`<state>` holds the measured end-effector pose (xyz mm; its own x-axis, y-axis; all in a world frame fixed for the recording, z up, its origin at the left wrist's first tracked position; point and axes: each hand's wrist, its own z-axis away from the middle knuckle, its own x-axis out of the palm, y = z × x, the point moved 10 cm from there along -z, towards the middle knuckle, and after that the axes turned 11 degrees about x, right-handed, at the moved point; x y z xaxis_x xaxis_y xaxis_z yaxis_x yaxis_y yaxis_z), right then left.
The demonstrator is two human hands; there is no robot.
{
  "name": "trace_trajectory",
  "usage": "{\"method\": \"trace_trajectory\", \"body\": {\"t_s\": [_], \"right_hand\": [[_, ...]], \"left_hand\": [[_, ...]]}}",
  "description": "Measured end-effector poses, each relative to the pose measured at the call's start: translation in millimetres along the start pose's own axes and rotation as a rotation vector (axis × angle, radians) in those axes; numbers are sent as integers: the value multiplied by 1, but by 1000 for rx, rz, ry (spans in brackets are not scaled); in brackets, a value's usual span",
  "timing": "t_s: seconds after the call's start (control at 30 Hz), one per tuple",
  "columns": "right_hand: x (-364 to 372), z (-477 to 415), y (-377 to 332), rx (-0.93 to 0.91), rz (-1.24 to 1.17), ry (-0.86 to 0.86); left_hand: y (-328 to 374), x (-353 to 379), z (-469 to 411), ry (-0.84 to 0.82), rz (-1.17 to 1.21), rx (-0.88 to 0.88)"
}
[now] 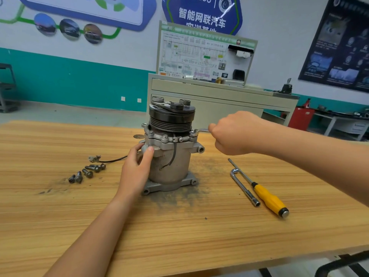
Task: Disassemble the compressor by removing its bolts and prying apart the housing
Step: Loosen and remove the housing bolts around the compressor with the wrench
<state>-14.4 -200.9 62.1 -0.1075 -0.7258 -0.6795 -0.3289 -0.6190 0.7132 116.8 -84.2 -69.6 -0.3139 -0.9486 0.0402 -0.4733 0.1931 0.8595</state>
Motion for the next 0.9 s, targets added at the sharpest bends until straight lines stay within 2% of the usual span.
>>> {"method": "trace_trajectory", "body": {"t_s": [0.2, 0.4, 0.5, 0.63, 0.9], "right_hand": [[8, 4, -10, 55, 31, 19], [10, -1, -8, -17, 33, 71], [23, -8, 4, -51, 59, 38], [35, -38, 11, 12, 112, -11], [41, -85, 2, 146, -206, 201]], "left_hand": [[2, 0, 1, 7, -22, 12], [2, -2, 0, 5, -40, 17], [0, -1, 0, 0, -18, 11], [-1, 0, -1, 0, -26, 26], [3, -1, -2, 0, -77, 66]]}}
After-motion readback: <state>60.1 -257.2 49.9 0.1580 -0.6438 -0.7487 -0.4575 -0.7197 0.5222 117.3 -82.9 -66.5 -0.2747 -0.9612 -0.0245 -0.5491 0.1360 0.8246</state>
